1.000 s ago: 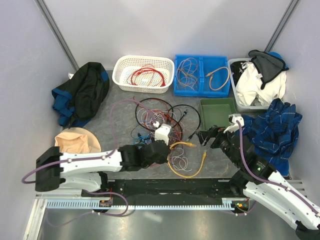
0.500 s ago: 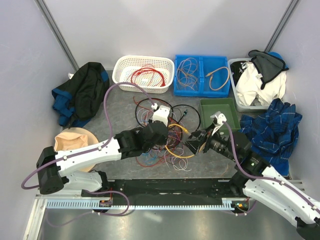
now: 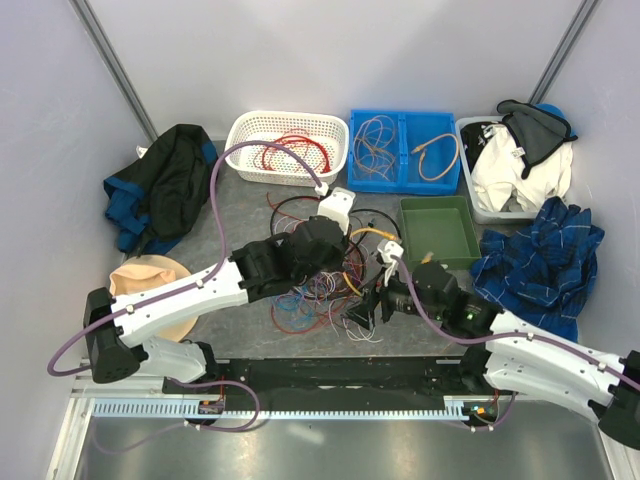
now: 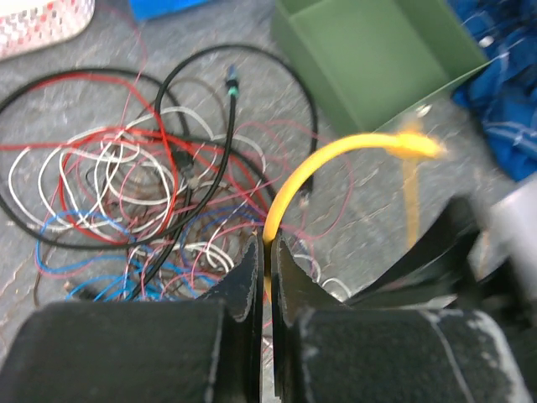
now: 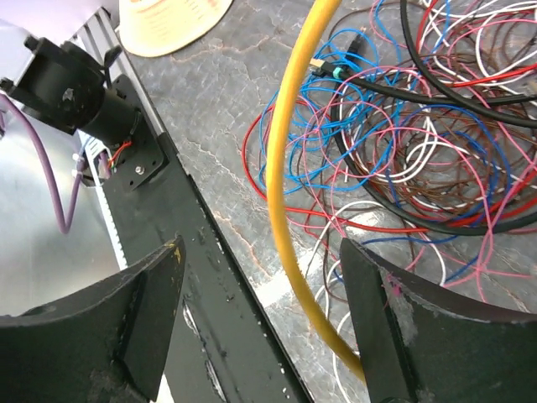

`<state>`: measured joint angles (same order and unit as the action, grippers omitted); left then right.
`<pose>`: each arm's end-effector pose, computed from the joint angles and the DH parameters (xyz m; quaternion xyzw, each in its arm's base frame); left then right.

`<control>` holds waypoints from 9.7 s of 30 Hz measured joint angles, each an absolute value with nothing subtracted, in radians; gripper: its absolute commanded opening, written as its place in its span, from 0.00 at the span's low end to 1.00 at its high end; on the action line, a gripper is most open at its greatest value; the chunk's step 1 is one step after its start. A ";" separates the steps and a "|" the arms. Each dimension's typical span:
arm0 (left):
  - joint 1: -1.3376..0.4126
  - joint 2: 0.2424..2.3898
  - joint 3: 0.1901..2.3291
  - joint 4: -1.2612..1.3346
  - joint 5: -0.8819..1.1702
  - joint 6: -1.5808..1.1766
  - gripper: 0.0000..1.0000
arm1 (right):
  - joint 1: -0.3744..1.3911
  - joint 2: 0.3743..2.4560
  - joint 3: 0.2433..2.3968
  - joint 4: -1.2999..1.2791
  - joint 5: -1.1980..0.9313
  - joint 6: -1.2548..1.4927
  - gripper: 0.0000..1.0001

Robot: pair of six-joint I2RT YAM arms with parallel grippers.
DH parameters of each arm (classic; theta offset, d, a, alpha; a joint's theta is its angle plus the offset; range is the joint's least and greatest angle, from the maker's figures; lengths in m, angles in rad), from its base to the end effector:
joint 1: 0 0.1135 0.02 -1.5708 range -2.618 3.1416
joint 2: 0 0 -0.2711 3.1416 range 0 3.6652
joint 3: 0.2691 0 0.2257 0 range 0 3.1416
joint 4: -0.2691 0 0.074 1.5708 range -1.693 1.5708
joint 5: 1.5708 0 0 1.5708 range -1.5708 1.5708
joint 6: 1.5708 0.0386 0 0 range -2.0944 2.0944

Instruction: Untangle the cables

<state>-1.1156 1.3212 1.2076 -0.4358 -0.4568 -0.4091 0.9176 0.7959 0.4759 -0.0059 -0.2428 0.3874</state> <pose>0.1334 -0.2338 0.3544 0.1901 0.8356 -0.1859 0.4807 0.0907 0.1338 0.2600 -0.2794 0.7598 0.4296 0.4001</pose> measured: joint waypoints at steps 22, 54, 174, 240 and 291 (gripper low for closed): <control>-1.043 1.110 1.019 -0.475 -0.542 -0.544 0.98 | 0.903 0.949 0.810 -0.168 0.348 0.430 0.00; -1.043 0.644 0.648 -0.469 -0.435 -0.666 0.91 | 0.327 2.306 2.222 -0.212 0.808 0.166 0.00; -1.044 0.857 0.503 -0.252 -0.207 -0.774 0.95 | 0.254 2.138 1.835 -0.309 0.640 0.214 0.67; -1.044 0.998 0.517 -0.220 -0.284 -0.774 0.93 | 0.074 2.157 1.652 0.046 0.284 0.501 0.44; -1.044 0.988 0.517 -0.198 -0.278 -0.800 0.91 | 0.096 1.876 1.669 0.212 -0.032 0.720 0.00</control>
